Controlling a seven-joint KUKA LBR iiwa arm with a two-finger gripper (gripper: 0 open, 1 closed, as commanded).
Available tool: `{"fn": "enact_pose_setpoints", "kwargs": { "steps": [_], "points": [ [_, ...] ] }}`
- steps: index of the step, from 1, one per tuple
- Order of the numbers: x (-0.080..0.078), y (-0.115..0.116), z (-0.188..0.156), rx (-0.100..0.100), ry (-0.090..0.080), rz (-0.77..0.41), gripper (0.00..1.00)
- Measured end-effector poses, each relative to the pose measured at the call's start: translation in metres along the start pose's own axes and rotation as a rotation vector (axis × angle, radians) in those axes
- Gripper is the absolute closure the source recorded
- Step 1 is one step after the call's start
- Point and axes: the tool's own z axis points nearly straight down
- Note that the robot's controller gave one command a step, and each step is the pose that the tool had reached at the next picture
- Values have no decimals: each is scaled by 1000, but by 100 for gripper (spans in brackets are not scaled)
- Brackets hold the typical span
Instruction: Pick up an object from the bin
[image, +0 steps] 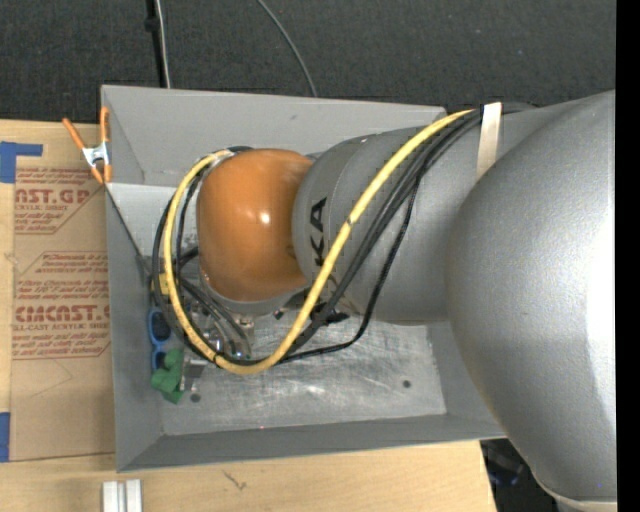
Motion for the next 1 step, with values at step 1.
{"fn": "enact_pose_setpoints", "kwargs": {
  "steps": [1],
  "points": [
    [3, -12, -53, 1, 0, -259, 100]
  ]
}}
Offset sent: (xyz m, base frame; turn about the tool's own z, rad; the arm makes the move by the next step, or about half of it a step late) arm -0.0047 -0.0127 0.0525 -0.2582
